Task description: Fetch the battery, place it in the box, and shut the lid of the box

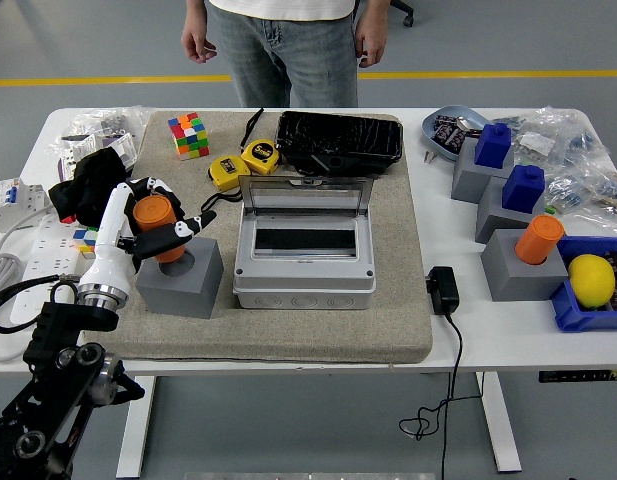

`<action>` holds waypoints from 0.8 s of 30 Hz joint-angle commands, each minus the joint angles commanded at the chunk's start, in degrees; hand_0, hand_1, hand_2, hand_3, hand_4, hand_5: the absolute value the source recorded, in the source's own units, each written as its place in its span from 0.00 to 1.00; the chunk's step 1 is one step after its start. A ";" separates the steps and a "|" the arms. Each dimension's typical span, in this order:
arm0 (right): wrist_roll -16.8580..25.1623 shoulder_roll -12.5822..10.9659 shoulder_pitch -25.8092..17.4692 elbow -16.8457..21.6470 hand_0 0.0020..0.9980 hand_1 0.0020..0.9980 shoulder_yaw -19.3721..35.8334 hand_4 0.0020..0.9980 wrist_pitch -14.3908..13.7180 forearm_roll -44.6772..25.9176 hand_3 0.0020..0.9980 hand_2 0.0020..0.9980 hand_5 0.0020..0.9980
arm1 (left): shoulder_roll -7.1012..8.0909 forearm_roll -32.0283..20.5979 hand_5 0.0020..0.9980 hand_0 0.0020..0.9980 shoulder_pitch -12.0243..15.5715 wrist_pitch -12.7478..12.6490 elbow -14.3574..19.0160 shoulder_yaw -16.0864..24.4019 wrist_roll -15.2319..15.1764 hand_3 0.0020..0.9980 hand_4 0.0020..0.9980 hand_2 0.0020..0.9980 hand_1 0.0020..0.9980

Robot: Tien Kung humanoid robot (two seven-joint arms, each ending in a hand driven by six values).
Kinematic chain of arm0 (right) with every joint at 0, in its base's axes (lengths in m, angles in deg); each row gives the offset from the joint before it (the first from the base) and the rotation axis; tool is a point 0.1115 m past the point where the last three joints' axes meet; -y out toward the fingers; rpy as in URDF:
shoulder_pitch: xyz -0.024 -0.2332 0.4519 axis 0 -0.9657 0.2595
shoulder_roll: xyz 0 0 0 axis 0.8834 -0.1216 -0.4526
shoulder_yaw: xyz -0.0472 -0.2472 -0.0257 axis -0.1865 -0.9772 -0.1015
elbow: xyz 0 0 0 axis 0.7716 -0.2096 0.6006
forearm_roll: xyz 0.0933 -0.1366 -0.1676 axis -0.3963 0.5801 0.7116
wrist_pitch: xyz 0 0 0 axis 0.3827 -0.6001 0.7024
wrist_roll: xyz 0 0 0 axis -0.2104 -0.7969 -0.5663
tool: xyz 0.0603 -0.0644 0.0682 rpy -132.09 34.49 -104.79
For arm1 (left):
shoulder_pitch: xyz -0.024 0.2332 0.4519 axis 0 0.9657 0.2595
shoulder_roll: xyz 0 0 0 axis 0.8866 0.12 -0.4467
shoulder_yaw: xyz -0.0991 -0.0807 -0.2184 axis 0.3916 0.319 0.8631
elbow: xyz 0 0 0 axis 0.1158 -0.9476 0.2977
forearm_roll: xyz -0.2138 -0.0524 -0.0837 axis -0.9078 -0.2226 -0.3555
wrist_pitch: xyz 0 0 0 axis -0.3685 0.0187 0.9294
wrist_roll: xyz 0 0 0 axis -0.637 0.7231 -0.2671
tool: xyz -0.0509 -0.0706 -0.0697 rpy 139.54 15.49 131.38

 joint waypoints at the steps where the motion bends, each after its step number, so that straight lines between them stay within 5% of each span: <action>1: 0.01 -0.02 0.02 0.00 0.70 0.65 -0.02 1.00 0.00 -0.01 0.72 0.67 0.93 | 0.17 0.83 0.00 0.00 -0.03 -0.19 0.71 -0.52 0.13 0.00 0.97 0.01 0.00; 11: 0.01 -0.26 0.45 0.06 0.70 0.65 -0.53 1.00 0.14 -0.05 0.72 0.67 0.93 | 6.77 16.69 0.13 0.00 -4.65 -3.35 10.19 -18.27 0.94 0.00 0.91 0.00 0.00; 15: -0.06 -0.31 0.52 -0.02 0.70 0.65 -1.04 1.00 0.12 -0.36 0.72 0.67 0.93 | 8.42 19.72 0.13 0.00 -8.45 -3.60 9.31 -24.89 1.21 0.00 0.91 0.00 0.00; 16: -0.07 -0.33 0.52 -0.04 0.70 0.65 -1.15 1.00 0.10 -0.42 0.72 0.67 0.93 | 8.61 19.89 0.18 0.00 -9.32 -3.67 8.89 -26.26 1.22 0.00 0.81 0.00 0.00; 18: -0.10 -0.36 0.54 -0.12 0.70 0.65 -1.46 1.00 0.08 -0.62 0.72 0.67 0.93 | 8.77 20.61 0.18 0.00 -11.40 -3.93 7.47 -29.04 1.12 0.00 0.81 0.00 0.00; 24: -0.20 -0.26 0.71 -0.04 0.70 0.65 -1.54 1.00 0.21 -0.49 0.72 0.67 0.93 | 7.35 20.05 0.18 0.00 -16.98 -4.68 1.31 -34.91 0.72 0.00 0.80 0.00 0.00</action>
